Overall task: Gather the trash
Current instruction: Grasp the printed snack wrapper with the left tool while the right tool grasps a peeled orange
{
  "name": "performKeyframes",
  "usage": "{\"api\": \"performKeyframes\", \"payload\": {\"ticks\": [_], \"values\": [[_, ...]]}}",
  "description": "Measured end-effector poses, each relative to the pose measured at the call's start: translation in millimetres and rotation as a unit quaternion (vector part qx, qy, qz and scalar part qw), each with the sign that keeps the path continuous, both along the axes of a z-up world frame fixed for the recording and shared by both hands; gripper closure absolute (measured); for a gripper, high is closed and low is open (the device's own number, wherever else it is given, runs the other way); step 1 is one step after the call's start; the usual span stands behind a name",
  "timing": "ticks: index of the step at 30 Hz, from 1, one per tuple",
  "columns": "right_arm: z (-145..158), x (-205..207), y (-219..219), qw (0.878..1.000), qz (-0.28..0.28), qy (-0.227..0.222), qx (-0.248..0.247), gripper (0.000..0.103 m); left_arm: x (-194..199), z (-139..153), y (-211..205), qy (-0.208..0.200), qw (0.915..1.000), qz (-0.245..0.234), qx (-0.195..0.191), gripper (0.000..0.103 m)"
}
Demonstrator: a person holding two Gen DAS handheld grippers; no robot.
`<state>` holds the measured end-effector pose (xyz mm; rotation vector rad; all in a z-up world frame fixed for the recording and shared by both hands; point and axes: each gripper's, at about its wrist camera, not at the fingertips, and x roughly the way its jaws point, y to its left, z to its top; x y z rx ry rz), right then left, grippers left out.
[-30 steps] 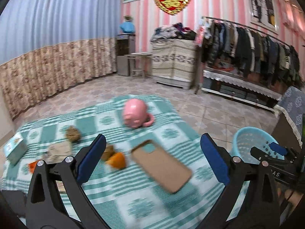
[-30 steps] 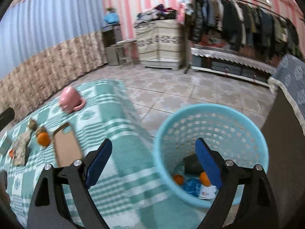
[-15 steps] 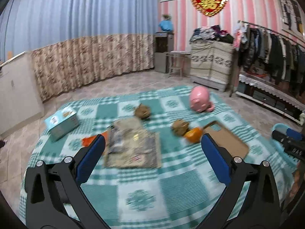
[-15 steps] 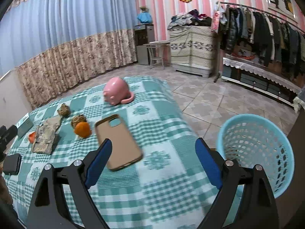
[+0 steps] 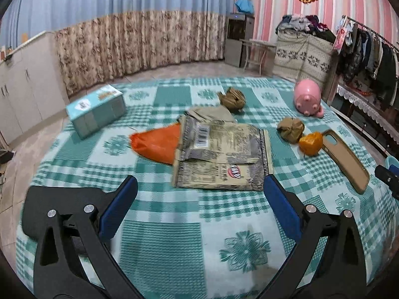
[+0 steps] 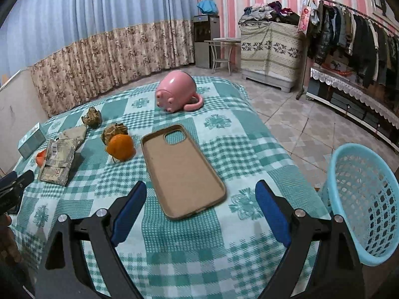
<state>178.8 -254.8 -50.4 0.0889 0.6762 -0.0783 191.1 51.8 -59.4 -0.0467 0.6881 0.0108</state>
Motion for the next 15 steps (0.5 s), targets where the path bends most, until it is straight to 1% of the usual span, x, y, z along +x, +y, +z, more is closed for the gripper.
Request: {"api": "performKeyframes", "payload": {"ticks": [2,5,7,9,10,11,12,13,14,15], "values": [[-3,6,3,1.000,-0.002,0.011,-0.007,0.016,6,-2,-10,0.002,1.0000,-0.009,0.001,0.006],[-4,8,5,1.000,0.001,0.012,-0.009,0.016,17,-6,-32,0.012,0.9994,-0.023,0.023,0.006],[-5,9,6,1.000,0.003,0.014,-0.012,0.016,29,-14,-44,0.028,0.9985,-0.025,0.039,0.006],[-5,9,8,1.000,0.005,0.016,-0.018,0.016,41,-20,-50,0.051,0.9976,-0.028,0.039,0.007],[-4,8,8,1.000,0.007,0.016,-0.020,0.016,49,-24,-53,0.065,0.9969,-0.027,0.036,0.009],[-4,8,8,1.000,0.008,0.016,-0.022,0.016,54,-28,-53,0.075,0.9962,-0.028,0.033,0.015],[-3,8,9,1.000,0.009,0.016,-0.022,0.016,58,-31,-54,0.085,0.9955,-0.031,0.029,0.026],[-3,8,9,1.000,0.009,0.016,-0.022,0.016,63,-34,-54,0.096,0.9944,-0.033,0.028,0.030],[-3,8,9,1.000,0.009,0.016,-0.022,0.016,63,-35,-52,0.097,0.9944,-0.035,0.023,0.034],[-3,9,10,1.000,0.010,0.017,-0.022,0.016,62,-33,-51,0.093,0.9948,-0.037,0.017,0.044]]}}
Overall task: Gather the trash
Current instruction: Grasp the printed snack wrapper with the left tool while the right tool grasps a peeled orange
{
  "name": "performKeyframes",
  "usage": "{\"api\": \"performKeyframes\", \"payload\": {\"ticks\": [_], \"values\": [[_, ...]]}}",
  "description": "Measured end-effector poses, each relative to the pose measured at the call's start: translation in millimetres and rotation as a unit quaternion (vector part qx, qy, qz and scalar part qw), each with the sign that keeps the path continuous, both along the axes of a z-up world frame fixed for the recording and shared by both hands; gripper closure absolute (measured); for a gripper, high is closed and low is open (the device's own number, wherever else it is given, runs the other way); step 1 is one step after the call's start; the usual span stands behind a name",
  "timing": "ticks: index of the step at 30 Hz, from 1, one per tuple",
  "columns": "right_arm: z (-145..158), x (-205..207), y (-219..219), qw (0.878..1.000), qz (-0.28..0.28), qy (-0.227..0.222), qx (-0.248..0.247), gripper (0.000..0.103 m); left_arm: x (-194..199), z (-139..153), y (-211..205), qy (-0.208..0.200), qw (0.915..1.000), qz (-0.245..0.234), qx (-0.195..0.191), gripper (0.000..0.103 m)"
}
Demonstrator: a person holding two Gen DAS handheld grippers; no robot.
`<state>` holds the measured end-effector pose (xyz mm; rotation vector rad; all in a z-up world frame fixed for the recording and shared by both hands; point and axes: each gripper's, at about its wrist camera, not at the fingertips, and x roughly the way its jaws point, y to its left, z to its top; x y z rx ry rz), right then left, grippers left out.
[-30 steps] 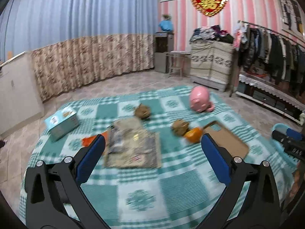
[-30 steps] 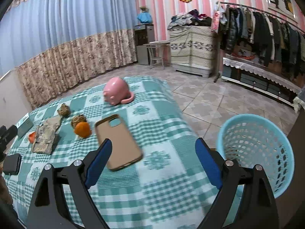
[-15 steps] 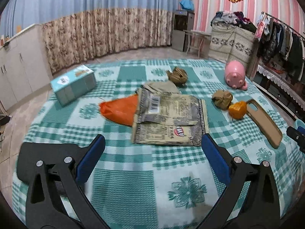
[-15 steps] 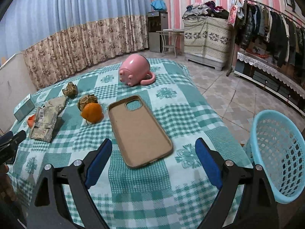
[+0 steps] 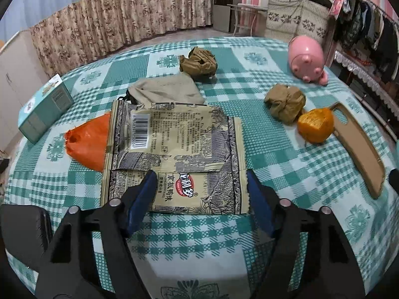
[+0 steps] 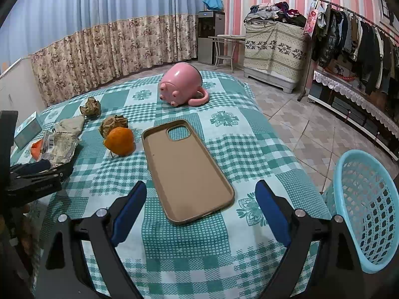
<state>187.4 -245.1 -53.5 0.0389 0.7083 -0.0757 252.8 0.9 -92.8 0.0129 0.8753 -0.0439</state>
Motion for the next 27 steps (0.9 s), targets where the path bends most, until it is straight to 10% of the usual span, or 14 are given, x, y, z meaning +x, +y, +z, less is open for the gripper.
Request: {"api": "performKeyframes", "payload": {"ticks": [3,7,19,27], "values": [[-1,-1,3,1.000,0.004,0.000,0.007,0.016,-10,6,5,-0.010,0.9998,-0.015,-0.011,0.079],[-6,4,13,0.999,0.016,0.005,0.027,0.016,-28,12,23,-0.031,0.9993,-0.013,-0.018,0.099],[-16,49,63,0.996,0.078,0.009,0.037,0.017,-11,17,99,-0.072,0.9885,0.085,-0.102,0.100],[-23,85,94,0.993,0.108,0.027,0.026,0.043,6,8,108,-0.061,0.9878,0.100,-0.102,0.100]]}}
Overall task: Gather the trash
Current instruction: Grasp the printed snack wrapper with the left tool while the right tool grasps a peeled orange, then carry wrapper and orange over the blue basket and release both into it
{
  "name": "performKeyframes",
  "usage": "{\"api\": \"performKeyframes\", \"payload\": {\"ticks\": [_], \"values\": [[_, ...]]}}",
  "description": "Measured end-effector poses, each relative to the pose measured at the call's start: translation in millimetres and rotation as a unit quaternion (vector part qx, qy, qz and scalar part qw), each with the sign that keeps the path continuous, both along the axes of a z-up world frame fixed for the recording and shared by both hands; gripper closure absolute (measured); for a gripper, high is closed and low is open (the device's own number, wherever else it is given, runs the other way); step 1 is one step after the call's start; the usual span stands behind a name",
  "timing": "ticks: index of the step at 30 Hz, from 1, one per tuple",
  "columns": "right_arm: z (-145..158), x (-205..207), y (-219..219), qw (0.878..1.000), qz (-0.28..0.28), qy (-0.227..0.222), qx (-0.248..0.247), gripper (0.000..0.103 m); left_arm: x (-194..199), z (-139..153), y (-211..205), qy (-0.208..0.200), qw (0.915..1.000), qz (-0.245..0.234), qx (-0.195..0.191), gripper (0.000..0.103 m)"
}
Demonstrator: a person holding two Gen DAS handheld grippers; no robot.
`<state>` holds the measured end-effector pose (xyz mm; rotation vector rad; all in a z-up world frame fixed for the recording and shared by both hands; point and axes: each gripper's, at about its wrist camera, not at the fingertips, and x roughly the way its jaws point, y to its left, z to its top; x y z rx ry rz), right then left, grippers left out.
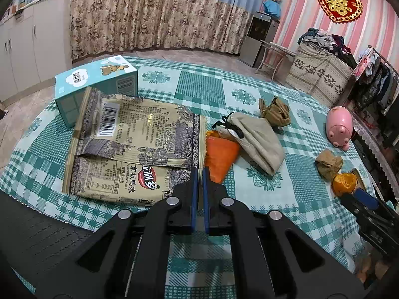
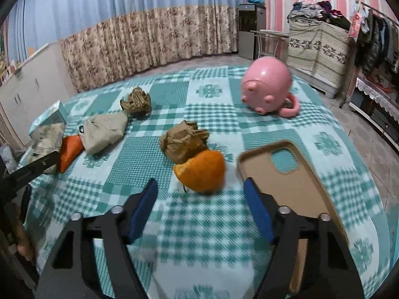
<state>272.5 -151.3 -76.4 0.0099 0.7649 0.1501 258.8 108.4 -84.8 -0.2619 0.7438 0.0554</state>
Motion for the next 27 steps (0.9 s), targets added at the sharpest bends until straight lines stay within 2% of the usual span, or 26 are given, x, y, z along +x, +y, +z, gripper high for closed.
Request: {"api": "performKeyframes", "payload": {"ticks": [3,6,8,14,18,22,27], "values": [[-7,12,1,1.000,0.002,0.019,0.005,0.060,-1,0,-1,-0.005,1.0000,-0.002,0.007,0.100],[-2,9,-6,1.000,0.001,0.008,0.026,0.065,0,-2,1,-0.001,1.0000,-0.002,0.002,0.100],[1,5,-9,1.000,0.000,0.001,0.023,0.067,0,-2,1,-0.001,1.0000,-0.002,0.003,0.100],[23,-29,-34,1.000,-0.018,-0.014,0.021,0.068,0,0,-2,0.000,0.9999,-0.002,0.013,0.100],[47,-62,-64,0.998,-0.046,-0.035,0.013,0.068,-5,7,-11,-0.009,0.9992,-0.010,0.038,0.101],[67,-106,-112,0.993,-0.102,-0.054,0.010,0.068,-16,21,-25,-0.016,0.9981,-0.028,0.053,0.102],[74,-146,-176,0.982,-0.179,-0.064,0.008,0.068,-41,60,-59,-0.055,0.9940,-0.068,0.066,0.103]]}}
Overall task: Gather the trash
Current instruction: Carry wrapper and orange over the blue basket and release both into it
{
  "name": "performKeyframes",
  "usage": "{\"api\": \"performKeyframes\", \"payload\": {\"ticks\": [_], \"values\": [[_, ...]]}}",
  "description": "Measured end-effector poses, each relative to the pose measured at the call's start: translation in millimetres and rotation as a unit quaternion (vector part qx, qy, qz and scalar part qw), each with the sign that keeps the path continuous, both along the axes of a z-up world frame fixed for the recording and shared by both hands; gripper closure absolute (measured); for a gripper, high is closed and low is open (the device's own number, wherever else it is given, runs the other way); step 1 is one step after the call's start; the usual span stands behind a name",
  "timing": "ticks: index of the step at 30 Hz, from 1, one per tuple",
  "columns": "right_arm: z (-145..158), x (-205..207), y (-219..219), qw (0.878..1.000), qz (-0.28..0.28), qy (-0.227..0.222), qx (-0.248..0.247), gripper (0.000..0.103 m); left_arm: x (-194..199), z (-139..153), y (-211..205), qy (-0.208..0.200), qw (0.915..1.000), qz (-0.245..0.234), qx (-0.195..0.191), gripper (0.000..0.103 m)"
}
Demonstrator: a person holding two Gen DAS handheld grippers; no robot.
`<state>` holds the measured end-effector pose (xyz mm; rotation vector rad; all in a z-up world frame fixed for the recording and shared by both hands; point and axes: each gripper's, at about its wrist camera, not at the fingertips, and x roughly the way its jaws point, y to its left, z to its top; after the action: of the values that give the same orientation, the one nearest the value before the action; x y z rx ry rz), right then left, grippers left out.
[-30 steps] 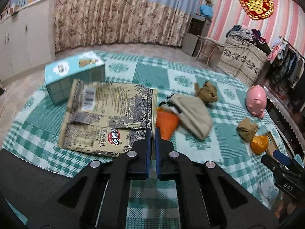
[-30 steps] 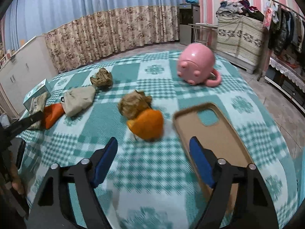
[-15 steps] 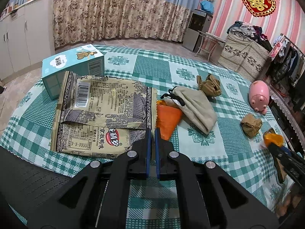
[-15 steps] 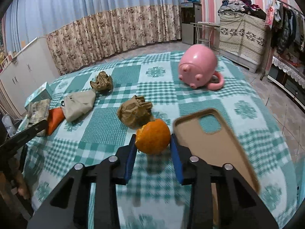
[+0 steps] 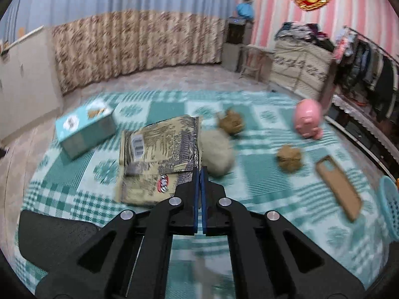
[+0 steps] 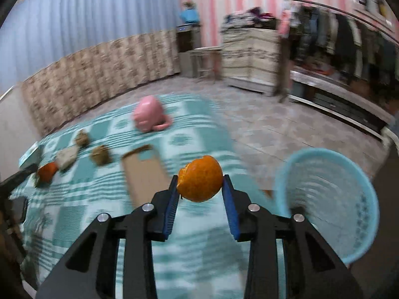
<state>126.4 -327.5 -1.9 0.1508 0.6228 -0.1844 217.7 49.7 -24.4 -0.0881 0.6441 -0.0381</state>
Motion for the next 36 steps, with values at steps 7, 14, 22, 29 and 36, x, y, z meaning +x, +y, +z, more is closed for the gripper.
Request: {"api": "performKeyframes", "payload": {"ticks": [7,14,22,29,36], "values": [[-4,-35,-85,0.995,-0.084,-0.024,0.052,0.068,-29,50,-73,-0.046,0.9950,-0.087,0.014,0.103],[-7,-51,-131,0.990,-0.131,-0.029,0.053,0.068,-42,69,-164,-0.071,0.9824,-0.172,0.020,0.103],[-16,-73,-178,0.977,-0.199,-0.031,0.072,0.068,-47,76,-254,-0.078,0.9642,-0.253,0.005,0.103],[-14,-82,-197,0.970,-0.229,-0.041,0.070,0.068,-55,80,-318,-0.085,0.9440,-0.319,0.004,0.103],[-27,-88,-216,0.965,-0.244,-0.038,0.090,0.068,-60,66,-367,-0.077,0.9273,-0.366,0.014,0.103]]}}
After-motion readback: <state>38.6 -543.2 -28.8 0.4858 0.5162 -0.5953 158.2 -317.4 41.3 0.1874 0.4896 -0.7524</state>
